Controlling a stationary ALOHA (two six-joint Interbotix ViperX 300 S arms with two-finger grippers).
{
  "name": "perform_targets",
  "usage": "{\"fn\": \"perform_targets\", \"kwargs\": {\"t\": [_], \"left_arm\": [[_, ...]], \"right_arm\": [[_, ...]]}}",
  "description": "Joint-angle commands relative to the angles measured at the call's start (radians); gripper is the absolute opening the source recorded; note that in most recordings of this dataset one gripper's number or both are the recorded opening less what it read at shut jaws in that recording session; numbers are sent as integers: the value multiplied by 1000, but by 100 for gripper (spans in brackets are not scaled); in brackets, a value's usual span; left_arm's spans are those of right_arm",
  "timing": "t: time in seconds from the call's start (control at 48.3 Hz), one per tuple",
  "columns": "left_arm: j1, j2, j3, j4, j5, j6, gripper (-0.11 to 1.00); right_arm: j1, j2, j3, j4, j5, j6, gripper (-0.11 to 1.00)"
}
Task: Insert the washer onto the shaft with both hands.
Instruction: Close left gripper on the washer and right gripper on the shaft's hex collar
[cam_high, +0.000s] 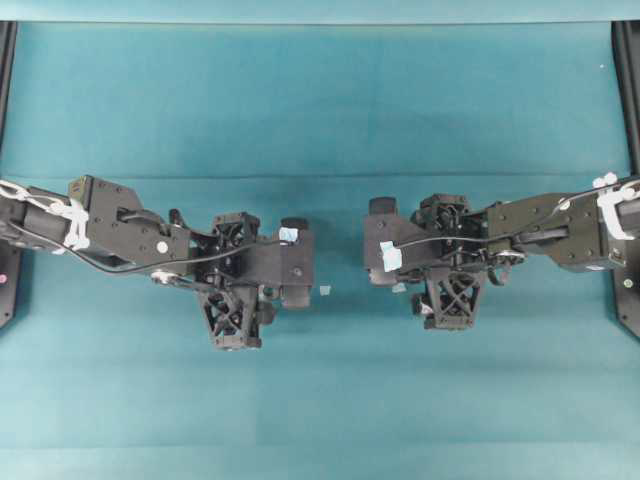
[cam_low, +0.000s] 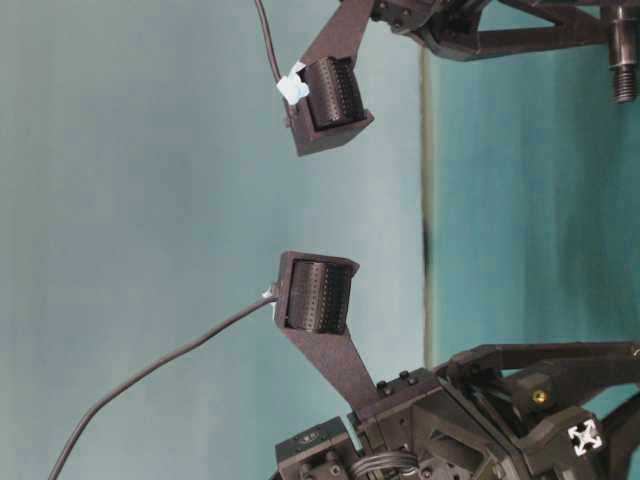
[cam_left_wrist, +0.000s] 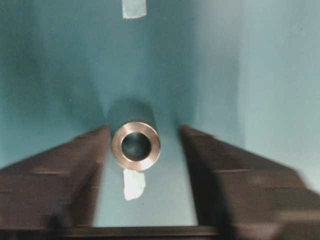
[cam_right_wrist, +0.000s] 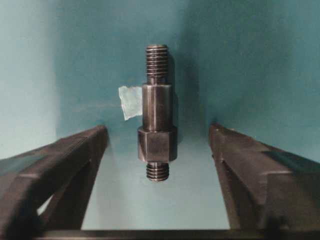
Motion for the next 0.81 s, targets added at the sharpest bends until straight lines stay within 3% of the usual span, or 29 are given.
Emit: {"fn": "perform_targets", "kwargs": {"t": [0.0, 0.083, 0.249, 0.787], "left_arm": [[-6, -5, -3, 0, -3, 3, 45], [-5, -6, -3, 0, -3, 5, 37], [-5, -8, -2, 0, -3, 6, 37], [-6, -9, 2, 0, -6, 6, 37]], "right_arm": [[-9, 6, 0, 2, 3, 6, 34], [-14, 6, -2, 0, 5, 6, 24], [-20, 6, -2, 0, 5, 3, 12], [-55, 5, -2, -5, 9, -8, 7]]}}
